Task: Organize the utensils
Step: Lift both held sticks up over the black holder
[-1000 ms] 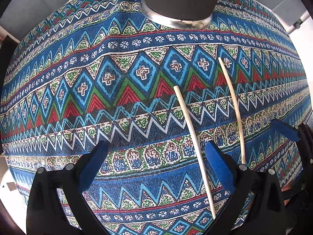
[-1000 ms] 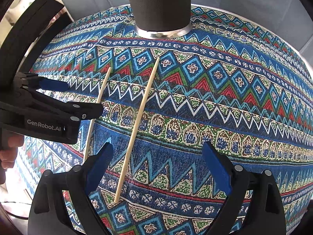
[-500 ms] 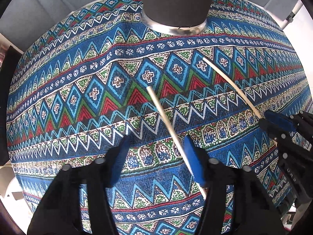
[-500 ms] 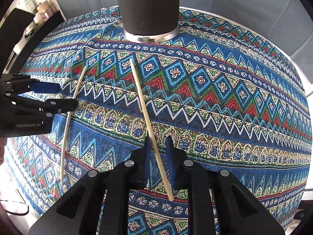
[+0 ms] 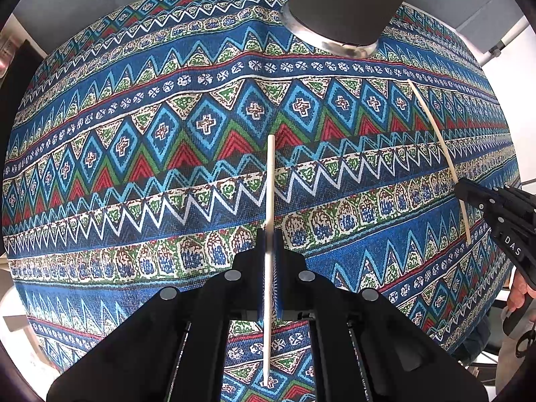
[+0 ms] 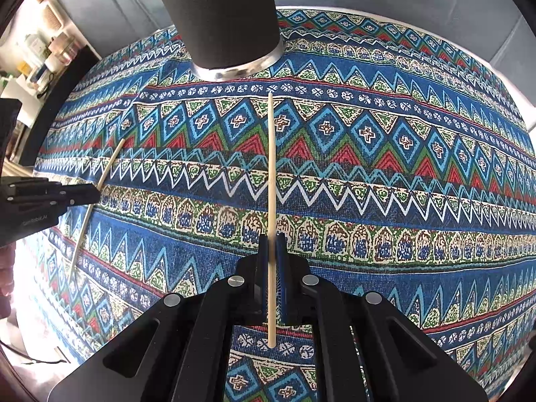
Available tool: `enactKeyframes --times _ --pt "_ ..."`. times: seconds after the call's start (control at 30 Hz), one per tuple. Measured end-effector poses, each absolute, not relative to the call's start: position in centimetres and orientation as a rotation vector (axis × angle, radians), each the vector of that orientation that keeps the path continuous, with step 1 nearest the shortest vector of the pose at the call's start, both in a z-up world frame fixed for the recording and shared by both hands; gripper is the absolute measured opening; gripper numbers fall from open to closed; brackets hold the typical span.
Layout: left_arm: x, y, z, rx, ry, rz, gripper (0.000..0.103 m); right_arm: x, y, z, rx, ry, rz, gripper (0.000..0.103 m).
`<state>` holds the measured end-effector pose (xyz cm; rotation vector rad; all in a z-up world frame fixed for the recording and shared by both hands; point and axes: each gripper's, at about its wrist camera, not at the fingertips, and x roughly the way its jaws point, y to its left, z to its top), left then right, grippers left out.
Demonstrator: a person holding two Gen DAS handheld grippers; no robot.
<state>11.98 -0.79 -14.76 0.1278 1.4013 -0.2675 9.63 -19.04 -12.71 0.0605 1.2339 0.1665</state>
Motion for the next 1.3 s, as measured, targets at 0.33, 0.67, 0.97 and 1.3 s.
enactKeyframes --times 0.33,0.67,0.97,1.3 --pt "12.9 2.2 -11.9 0.116 1.394 -0.256 0.005 8.9 -20.6 -11.1 0.139 1.213 0.159 0.005" --pt "14.6 4.4 -8.8 0.105 1.353 -0.237 0.005 8.8 -22.6 -9.8 0.201 1.197 0.115 0.005" --pt "16.8 7.4 -3.2 0.07 1.25 -0.211 0.005 9.5 -23.9 -5.9 0.28 1.094 0.117 0.005" --pt "18.2 7.7 3.7 0.08 1.119 -0.203 0.005 11.3 -23.1 -1.0 0.266 0.977 0.165 0.005"
